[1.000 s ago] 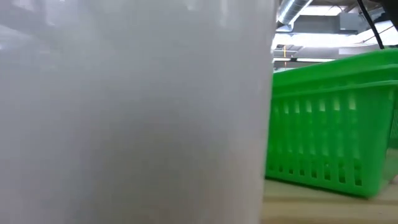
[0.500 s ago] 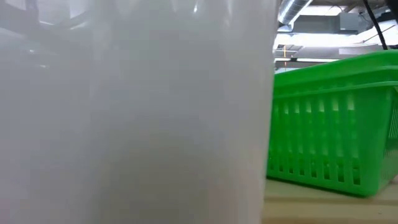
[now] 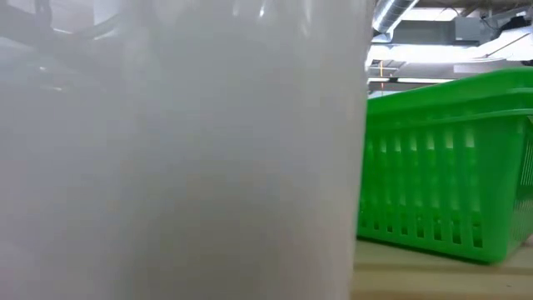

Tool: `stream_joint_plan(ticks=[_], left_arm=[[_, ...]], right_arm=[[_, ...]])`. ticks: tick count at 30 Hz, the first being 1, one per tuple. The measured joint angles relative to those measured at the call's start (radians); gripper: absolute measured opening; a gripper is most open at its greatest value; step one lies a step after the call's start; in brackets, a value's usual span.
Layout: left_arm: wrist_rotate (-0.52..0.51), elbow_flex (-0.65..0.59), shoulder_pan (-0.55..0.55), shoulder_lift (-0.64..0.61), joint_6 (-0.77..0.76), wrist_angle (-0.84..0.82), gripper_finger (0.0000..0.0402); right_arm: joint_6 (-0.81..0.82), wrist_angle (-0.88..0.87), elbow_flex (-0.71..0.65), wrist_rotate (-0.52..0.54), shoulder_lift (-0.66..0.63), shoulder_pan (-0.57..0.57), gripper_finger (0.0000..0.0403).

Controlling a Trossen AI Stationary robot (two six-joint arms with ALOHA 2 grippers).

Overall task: Stack baskets by color
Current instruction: Stack the middle white bin on the bottom white bin

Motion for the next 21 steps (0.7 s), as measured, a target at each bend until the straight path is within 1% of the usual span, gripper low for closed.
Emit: stream_joint_plan(ticks=[3, 8, 11, 16, 21], left_arm=[[0.0, 0.0, 0.0, 0.0, -0.001, 0.0, 0.0254], [0.005, 0.0, 0.0, 0.0, -0.008, 0.001, 0.0254], [0.027, 0.0, 0.0, 0.0, -0.01, 0.002, 0.0254], [0.028, 0.0, 0.0, 0.0, -0.024, 0.002, 0.0254], [0.027, 0.0, 0.0, 0.0, -0.033, 0.003, 0.0254]], right_arm=[[0.056, 0.086, -0.054, 0.039, -0.005, 0.02, 0.0128], [0.095, 0.195, -0.144, 0.041, 0.002, 0.009, 0.0119], [0.096, 0.298, -0.187, 0.039, 0.002, 0.002, 0.0118], [0.03, 0.483, -0.209, 0.042, 0.004, -0.027, 0.0118], [-0.079, 0.617, -0.209, 0.119, 0.004, -0.085, 0.0118]])
